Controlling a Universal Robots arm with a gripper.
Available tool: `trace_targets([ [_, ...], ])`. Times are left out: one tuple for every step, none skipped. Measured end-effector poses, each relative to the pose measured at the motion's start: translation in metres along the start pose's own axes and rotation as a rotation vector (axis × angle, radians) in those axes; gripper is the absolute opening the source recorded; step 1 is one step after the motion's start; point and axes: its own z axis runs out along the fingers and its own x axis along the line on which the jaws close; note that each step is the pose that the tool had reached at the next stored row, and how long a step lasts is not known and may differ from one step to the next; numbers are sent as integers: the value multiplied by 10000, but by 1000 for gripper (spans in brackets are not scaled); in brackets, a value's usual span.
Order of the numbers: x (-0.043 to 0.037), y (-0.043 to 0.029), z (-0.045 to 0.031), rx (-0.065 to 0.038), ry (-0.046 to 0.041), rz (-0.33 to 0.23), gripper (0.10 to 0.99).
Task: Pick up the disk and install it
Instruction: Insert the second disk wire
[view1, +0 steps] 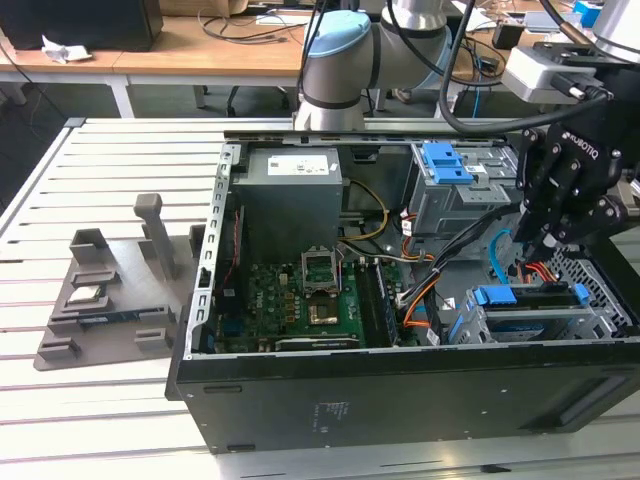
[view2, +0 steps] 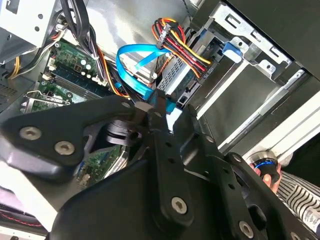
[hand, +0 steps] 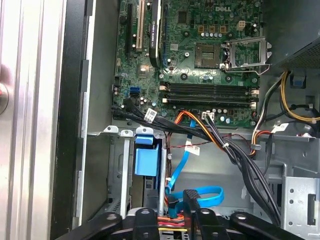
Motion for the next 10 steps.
trace_targets([
  [0, 0, 0, 0, 0, 0, 282],
  [0, 0, 1, 0, 0, 0, 216],
  [0, 0, 1, 0, 0, -1, 161],
  [0, 0, 1, 0, -1, 0, 161],
  [0, 0, 1, 0, 0, 0, 161],
  [0, 0, 1, 0, 0, 0, 161],
  [0, 0, 1, 0, 1, 0, 161],
  [0, 0, 2, 0, -2, 0, 161],
  [6, 0, 4, 0, -2, 0, 161],
  [38, 1, 5, 0, 15, 0, 161],
])
